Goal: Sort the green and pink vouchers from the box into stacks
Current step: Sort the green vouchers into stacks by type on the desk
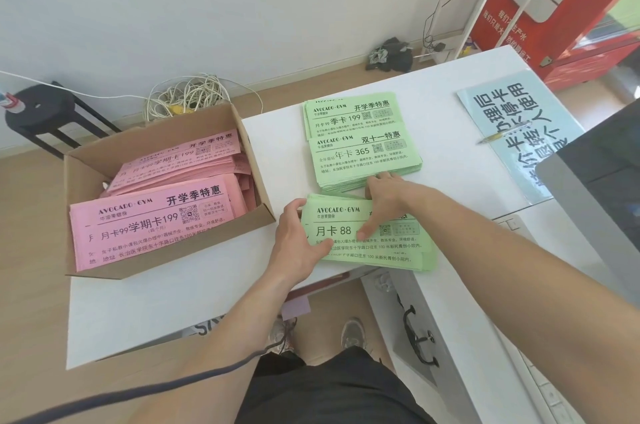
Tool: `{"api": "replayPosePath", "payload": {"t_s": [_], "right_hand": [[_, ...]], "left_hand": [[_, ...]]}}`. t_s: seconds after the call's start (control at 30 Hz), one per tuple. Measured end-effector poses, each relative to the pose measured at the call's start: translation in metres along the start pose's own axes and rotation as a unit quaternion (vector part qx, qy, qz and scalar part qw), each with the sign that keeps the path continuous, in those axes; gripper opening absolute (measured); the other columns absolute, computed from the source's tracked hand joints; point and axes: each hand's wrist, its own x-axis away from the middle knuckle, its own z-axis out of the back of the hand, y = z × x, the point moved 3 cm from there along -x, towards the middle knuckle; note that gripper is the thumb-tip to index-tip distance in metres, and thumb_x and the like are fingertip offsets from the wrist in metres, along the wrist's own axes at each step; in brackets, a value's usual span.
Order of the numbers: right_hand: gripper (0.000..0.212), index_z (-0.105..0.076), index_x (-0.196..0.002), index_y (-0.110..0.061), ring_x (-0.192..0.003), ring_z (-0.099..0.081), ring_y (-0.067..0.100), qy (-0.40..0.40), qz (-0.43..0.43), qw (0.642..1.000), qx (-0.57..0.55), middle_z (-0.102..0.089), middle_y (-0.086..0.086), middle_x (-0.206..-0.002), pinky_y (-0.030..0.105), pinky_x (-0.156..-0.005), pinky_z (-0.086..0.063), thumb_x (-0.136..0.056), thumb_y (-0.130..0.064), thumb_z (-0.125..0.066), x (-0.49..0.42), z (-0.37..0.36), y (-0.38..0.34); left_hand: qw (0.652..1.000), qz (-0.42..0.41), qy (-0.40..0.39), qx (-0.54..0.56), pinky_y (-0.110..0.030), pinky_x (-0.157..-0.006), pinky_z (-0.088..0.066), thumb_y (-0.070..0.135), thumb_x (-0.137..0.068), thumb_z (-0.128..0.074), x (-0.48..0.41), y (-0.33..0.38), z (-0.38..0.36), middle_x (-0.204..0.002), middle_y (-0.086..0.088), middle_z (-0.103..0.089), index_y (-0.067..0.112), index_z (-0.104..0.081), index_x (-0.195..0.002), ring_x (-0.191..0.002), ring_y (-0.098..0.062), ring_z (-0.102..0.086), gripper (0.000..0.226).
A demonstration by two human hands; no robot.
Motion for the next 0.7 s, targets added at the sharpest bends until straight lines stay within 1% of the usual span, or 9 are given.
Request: {"api": "replayPosePath", "payload": {"t_s": [0.07,0.1,0.2,0.33,0.4,0.5,0.57,0.6,0.7], "right_hand": [[0.104,-0.045,-0.123,-0.023,-0.114,-0.048,0.021,0.007,0.001,1.0,-0.002,-0.053,-0.003,-0.129,0.044,-0.099,-0.043,-0.046,-0.077,-0.087,-0.0005,-0.0003,0.0004],[0.105,-0.044,-0.124,-0.023,-0.112,-0.048,0.021,0.01,0.0,1.0,-0.002,-0.054,-0.004,-0.128,0.045,-0.1,-0.041,-0.045,-0.078,-0.086,-0.0008,-0.0006,0.0003],[0.108,-0.044,-0.127,-0.024,-0.117,-0.048,0.022,0.01,-0.003,1.0,-0.002,-0.053,-0.005,-0.128,0.05,-0.106,-0.038,-0.044,-0.079,-0.085,-0.0018,-0.0008,0.0],[0.104,-0.046,-0.122,-0.024,-0.112,-0.047,0.021,-0.007,-0.002,1.0,0.001,-0.054,-0.004,-0.124,0.047,-0.101,-0.041,-0.043,-0.08,-0.085,-0.0033,-0.0002,-0.0001],[0.105,-0.045,-0.123,-0.023,-0.116,-0.046,0.023,-0.012,-0.001,1.0,-0.004,-0.053,-0.002,-0.129,0.046,-0.101,-0.042,-0.043,-0.079,-0.086,-0.0033,0.0005,-0.0009],[0.106,-0.044,-0.13,-0.02,-0.129,-0.041,0.026,-0.008,-0.001,1.0,0.004,-0.046,0.002,-0.137,0.049,-0.108,-0.039,-0.049,-0.075,-0.087,-0.0015,0.0014,-0.0028],[0.105,-0.044,-0.13,-0.019,-0.131,-0.038,0.026,0.0,0.002,1.0,0.003,-0.043,0.003,-0.137,0.048,-0.108,-0.039,-0.051,-0.073,-0.087,0.0003,0.0012,-0.0035],[0.103,-0.045,-0.13,-0.019,-0.129,-0.04,0.025,0.002,0.006,1.0,-0.003,-0.044,0.002,-0.136,0.046,-0.106,-0.04,-0.052,-0.071,-0.088,0.0012,0.0008,-0.0038],[0.099,-0.046,-0.125,-0.019,-0.113,-0.05,0.021,0.011,0.011,1.0,-0.017,-0.053,-0.002,-0.125,0.039,-0.091,-0.044,-0.052,-0.069,-0.09,0.0031,-0.0001,-0.0051]], "left_hand": [[1.0,-0.001,0.0,0.002,-0.043,-0.109,-0.042,0.026,-0.078,-0.083,-0.0005,-0.0005,0.0005,-0.137,0.002,-0.044,0.026,-0.027,-0.141,-0.127,-0.016,-0.042,0.085],[1.0,0.0,0.0,0.003,-0.042,-0.109,-0.042,0.026,-0.077,-0.083,-0.0006,-0.0003,0.0006,-0.137,0.002,-0.044,0.026,-0.027,-0.141,-0.127,-0.016,-0.042,0.085],[1.0,0.0,0.0,0.003,-0.041,-0.109,-0.041,0.026,-0.078,-0.083,-0.0007,-0.0003,0.0007,-0.138,0.002,-0.044,0.026,-0.027,-0.142,-0.127,-0.015,-0.042,0.085],[1.0,0.001,0.001,0.006,-0.039,-0.108,-0.042,0.026,-0.078,-0.084,-0.0003,-0.0009,0.0013,-0.136,0.002,-0.045,0.027,-0.027,-0.141,-0.125,-0.014,-0.043,0.085],[1.0,0.003,-0.001,0.01,-0.039,-0.107,-0.043,0.026,-0.077,-0.084,-0.0004,-0.0011,0.0012,-0.134,0.003,-0.046,0.029,-0.027,-0.14,-0.123,-0.014,-0.044,0.085],[1.0,0.002,0.0,0.01,-0.039,-0.107,-0.043,0.026,-0.077,-0.084,-0.0002,-0.0021,0.0008,-0.134,0.004,-0.046,0.03,-0.027,-0.14,-0.124,-0.013,-0.044,0.085],[1.0,0.003,-0.001,0.011,-0.041,-0.108,-0.043,0.027,-0.077,-0.084,-0.0002,-0.0029,0.0008,-0.135,0.003,-0.046,0.032,-0.027,-0.139,-0.125,-0.014,-0.044,0.085],[1.0,0.004,-0.002,0.011,-0.042,-0.108,-0.043,0.027,-0.077,-0.084,-0.0003,-0.0032,0.0007,-0.136,0.003,-0.046,0.034,-0.026,-0.139,-0.126,-0.014,-0.045,0.085],[1.0,0.003,-0.001,0.011,-0.043,-0.108,-0.043,0.028,-0.077,-0.084,-0.0002,-0.0034,0.0009,-0.135,0.003,-0.047,0.037,-0.026,-0.137,-0.126,-0.015,-0.045,0.084]]}}
